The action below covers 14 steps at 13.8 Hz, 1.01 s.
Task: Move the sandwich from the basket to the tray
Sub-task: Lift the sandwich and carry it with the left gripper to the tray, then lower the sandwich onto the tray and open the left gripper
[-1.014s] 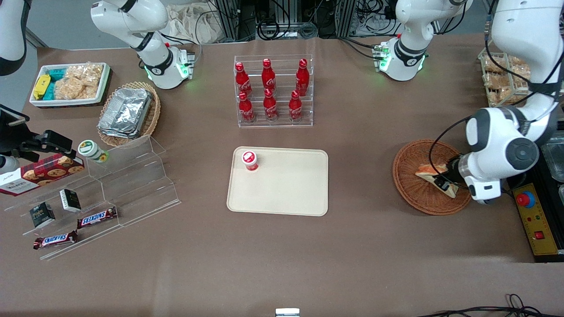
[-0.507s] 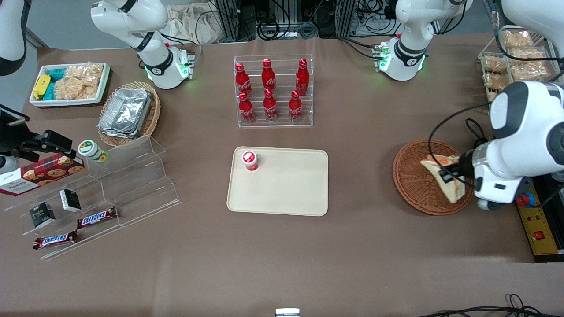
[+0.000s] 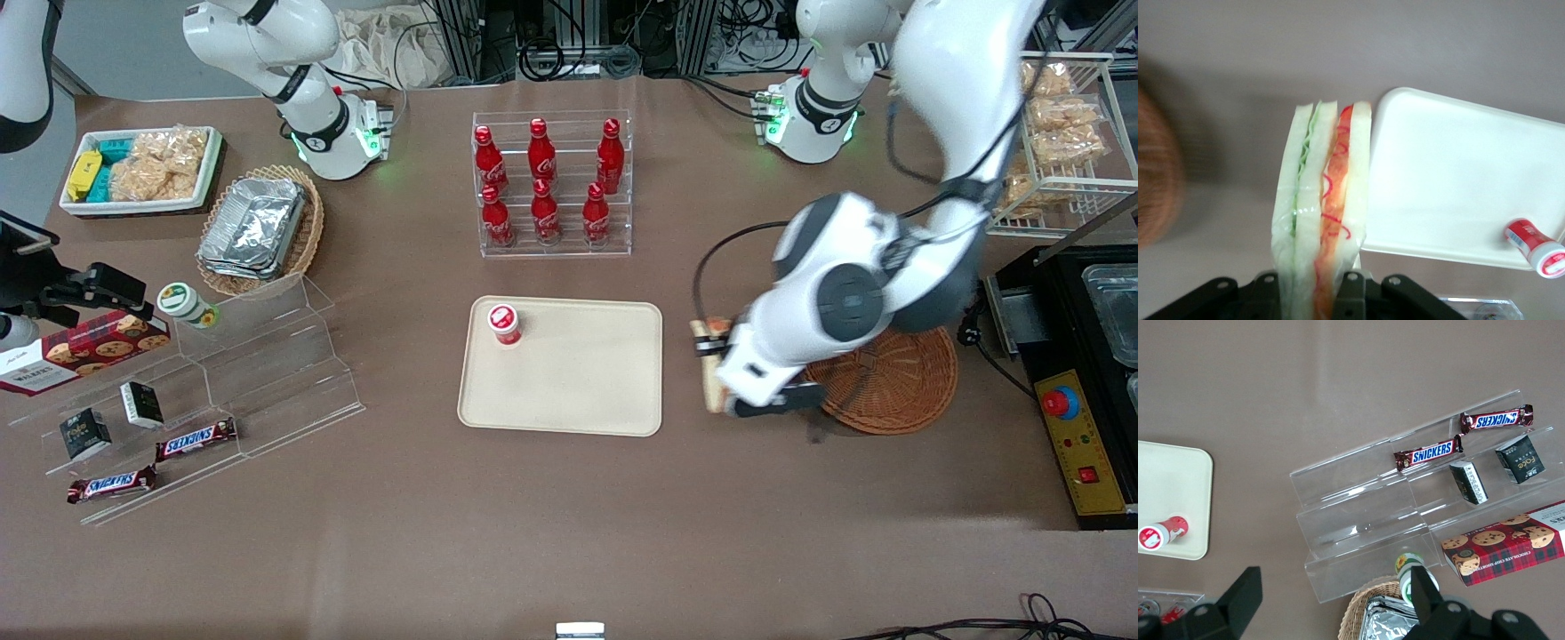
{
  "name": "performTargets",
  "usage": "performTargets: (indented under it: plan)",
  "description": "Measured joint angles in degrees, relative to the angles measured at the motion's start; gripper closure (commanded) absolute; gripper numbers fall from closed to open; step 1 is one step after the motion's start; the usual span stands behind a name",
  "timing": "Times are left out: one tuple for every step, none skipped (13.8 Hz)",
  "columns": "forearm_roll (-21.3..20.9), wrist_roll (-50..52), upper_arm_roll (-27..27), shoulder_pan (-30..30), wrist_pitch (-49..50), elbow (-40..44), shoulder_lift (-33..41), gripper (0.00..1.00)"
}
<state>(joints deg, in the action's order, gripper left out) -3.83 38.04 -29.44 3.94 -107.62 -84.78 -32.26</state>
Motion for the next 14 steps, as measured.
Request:
performTargets:
  plan:
    - [-1.2,0.6,0.0,2.5,-2.3,1.1,-3.2,1.0]
    - [-3.0,1.7,0.1,4.4,-4.0,2.2,-6.2,1.0]
    - [-5.0,3.3,0.1,5.9,-5.8,3.2,-8.9,1.0]
    - [-7.2,5.0,0.1,6.9,-7.8,3.9,-11.3,1.0]
    - [-9.1,6.3,0.2,7.7,-9.5,4.3,-13.3,0.96]
    - [-10.4,7.3,0.1,8.3,-10.7,4.6,-15.0,0.74]
    - [-11.1,7.8,0.1,8.7,-11.1,4.8,-16.1,0.01]
    - [-11.2,8.2,0.1,9.1,-11.2,4.9,-16.8,0.0]
    - [-11.3,8.6,0.1,9.2,-11.1,4.9,-16.9,0.0]
    - [-11.6,9.0,0.1,9.3,-10.7,5.1,-16.8,0.0]
    - [-11.8,9.3,0.1,9.3,-9.9,5.6,-16.6,0.0]
    - [-11.8,9.4,0.1,9.3,-8.7,6.3,-16.3,0.0]
    - [-11.8,9.5,0.1,9.2,-7.4,6.9,-15.6,0.0]
    - [-11.9,9.6,0.1,9.1,-6.0,7.5,-14.4,0.0]
